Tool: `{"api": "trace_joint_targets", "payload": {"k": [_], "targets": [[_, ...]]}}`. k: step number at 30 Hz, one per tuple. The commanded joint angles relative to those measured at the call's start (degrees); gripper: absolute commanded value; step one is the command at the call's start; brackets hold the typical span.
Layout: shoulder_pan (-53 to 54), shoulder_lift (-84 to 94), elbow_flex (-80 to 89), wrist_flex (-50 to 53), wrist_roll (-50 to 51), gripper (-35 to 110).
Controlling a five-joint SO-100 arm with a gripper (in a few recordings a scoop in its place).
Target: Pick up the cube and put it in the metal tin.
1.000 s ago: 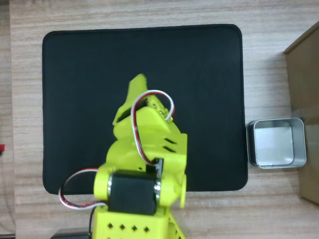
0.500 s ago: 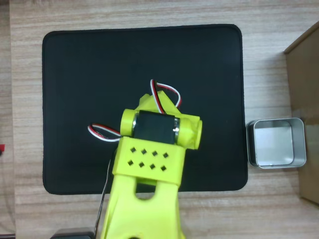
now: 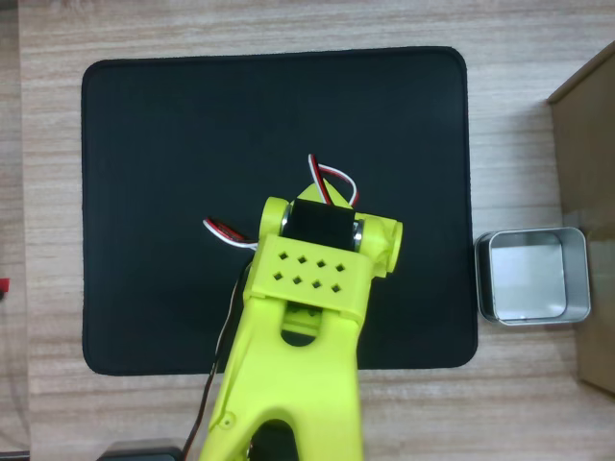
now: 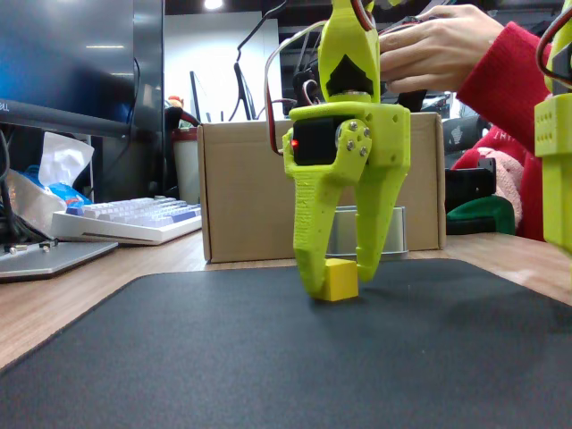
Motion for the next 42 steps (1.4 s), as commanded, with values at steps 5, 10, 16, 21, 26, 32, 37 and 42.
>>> {"api": "trace_joint_targets", "payload": {"k": [5,10,16,21,26,32,37,42], "targets": [[0.4,1.3,1.9,-1.1,-1.0,9],[0.3,2.5,2.8,-1.5,-0.5,0],[0.6,13.7,6.3,-3.0,4.9,0],[1.8,27.8,9.1,0.5,7.5,0],[8.7,33.9,4.9,3.2,11.9,0],[17.1,33.5,-1.4,3.2,13.5,0],[25.7,26.5,-7.6,-0.1,13.6,0],[32.6,19.2,-11.2,-4.2,7.4,0]]}}
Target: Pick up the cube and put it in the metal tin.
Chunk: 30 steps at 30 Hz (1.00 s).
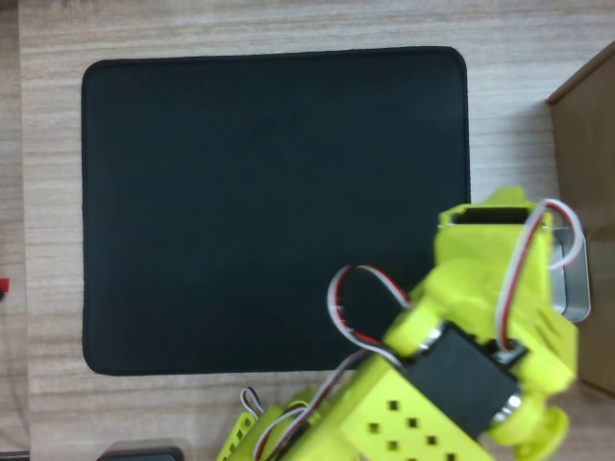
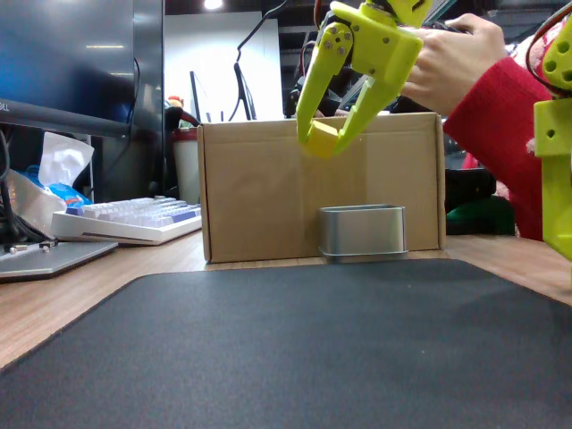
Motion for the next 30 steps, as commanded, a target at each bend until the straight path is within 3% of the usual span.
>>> {"api": "trace_joint_targets", "payload": {"k": [1,13,19,22,27,30], "targets": [[2.9,-1.8,-2.6,-1.1,-3.2,0],[10.0,-17.1,-3.6,-3.2,-22.7,0],[9.7,-16.9,-2.2,-3.2,-25.0,2],[9.4,-16.4,-1.2,-3.2,-25.3,20],[8.8,-15.4,0.0,-3.2,-25.3,20],[6.8,-12.7,1.5,-3.2,-20.4,20]]}}
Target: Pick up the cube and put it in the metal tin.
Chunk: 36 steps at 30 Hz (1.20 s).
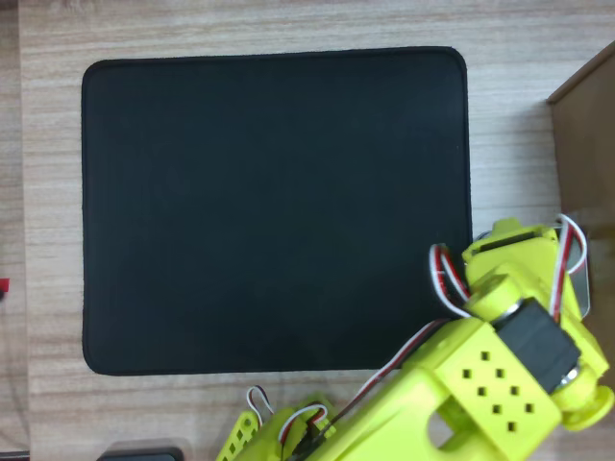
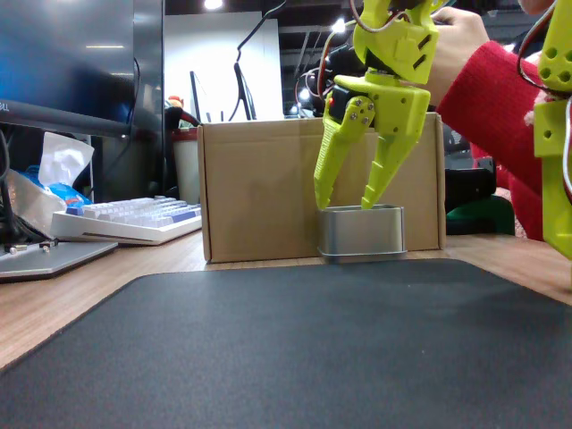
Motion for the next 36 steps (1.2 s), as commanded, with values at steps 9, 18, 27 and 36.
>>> {"api": "trace_joint_targets", "payload": {"k": [9,18,27,36], "targets": [[-5.4,14.1,0.2,0.3,16.9,20],[-23.2,31.6,2.0,-0.2,35.4,18],[-39.1,47.9,15.1,-5.8,43.4,6],[-44.6,65.4,29.0,-2.8,53.7,0]]}}
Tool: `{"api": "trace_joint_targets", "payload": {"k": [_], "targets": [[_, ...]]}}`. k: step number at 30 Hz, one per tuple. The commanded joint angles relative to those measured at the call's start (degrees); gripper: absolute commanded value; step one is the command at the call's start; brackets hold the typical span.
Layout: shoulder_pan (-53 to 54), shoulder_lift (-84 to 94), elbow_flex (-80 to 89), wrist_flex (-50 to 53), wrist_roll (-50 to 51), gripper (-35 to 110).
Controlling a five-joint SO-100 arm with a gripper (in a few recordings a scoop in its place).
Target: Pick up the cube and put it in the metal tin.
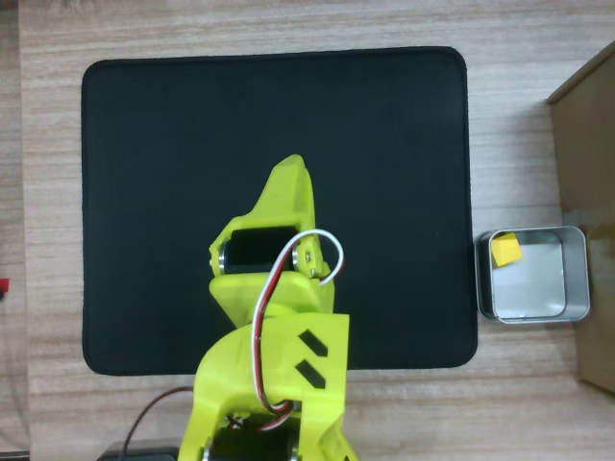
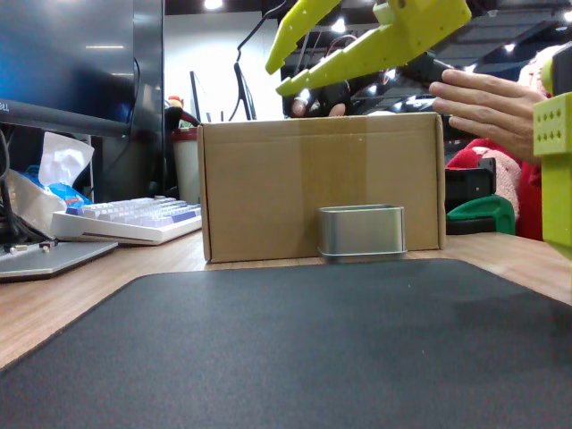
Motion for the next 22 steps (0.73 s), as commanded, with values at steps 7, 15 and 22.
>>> {"api": "trace_joint_targets", "payload": {"k": [7,15,22], "targets": [[0.4,11.5,12.6,1.1,1.6,0],[0.9,14.9,19.3,0.6,1.5,0],[1.4,14.9,25.1,-1.1,1.8,0]]}}
